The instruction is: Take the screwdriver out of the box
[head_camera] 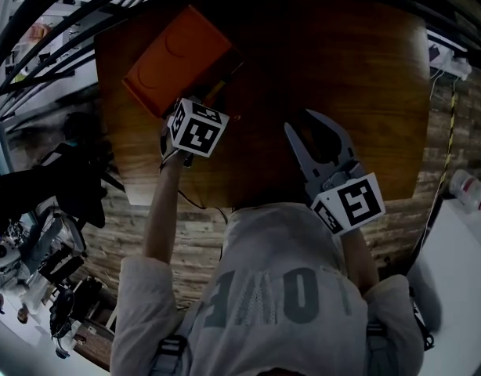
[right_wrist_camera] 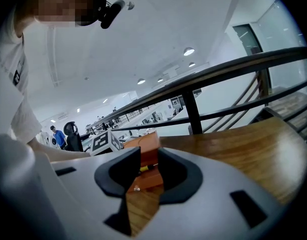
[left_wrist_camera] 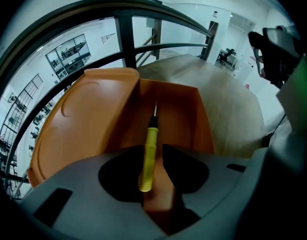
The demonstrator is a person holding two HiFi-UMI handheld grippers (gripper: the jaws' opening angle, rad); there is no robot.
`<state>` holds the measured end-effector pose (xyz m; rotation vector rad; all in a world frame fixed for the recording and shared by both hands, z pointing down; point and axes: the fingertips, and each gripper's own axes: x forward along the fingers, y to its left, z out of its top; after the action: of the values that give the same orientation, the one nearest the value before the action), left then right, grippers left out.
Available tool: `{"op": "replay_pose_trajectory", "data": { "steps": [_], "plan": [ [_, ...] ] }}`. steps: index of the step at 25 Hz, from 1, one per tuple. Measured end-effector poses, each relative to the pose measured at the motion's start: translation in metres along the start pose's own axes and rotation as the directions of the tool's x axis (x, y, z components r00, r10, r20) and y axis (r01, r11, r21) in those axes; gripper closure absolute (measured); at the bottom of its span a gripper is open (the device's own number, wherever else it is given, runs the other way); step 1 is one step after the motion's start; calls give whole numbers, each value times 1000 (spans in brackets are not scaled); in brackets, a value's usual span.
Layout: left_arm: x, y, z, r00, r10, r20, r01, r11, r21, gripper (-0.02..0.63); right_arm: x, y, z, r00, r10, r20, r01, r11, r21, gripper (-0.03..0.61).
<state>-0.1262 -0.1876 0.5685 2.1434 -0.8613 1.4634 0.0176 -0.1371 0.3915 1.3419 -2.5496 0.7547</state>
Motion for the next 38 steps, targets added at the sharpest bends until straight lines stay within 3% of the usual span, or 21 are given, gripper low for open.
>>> {"op": "replay_pose_trajectory", "data": {
  "steps": [2, 16, 38],
  "plan": [
    [2, 4, -2, 1000, 22, -22, -22, 1000, 17, 515, 2, 1, 0, 1000, 2, -3, -2, 1000, 2, 476],
    [8, 7, -4, 996, 15, -89, -7, 996, 93, 531, 4, 4, -1, 1000, 10, -6, -10, 1000, 0, 476],
    [3, -9, -12, 993, 5, -118, 6, 996, 90, 535, -5, 14, -3, 1000, 18, 5, -18, 1000, -11, 476]
  ]
}}
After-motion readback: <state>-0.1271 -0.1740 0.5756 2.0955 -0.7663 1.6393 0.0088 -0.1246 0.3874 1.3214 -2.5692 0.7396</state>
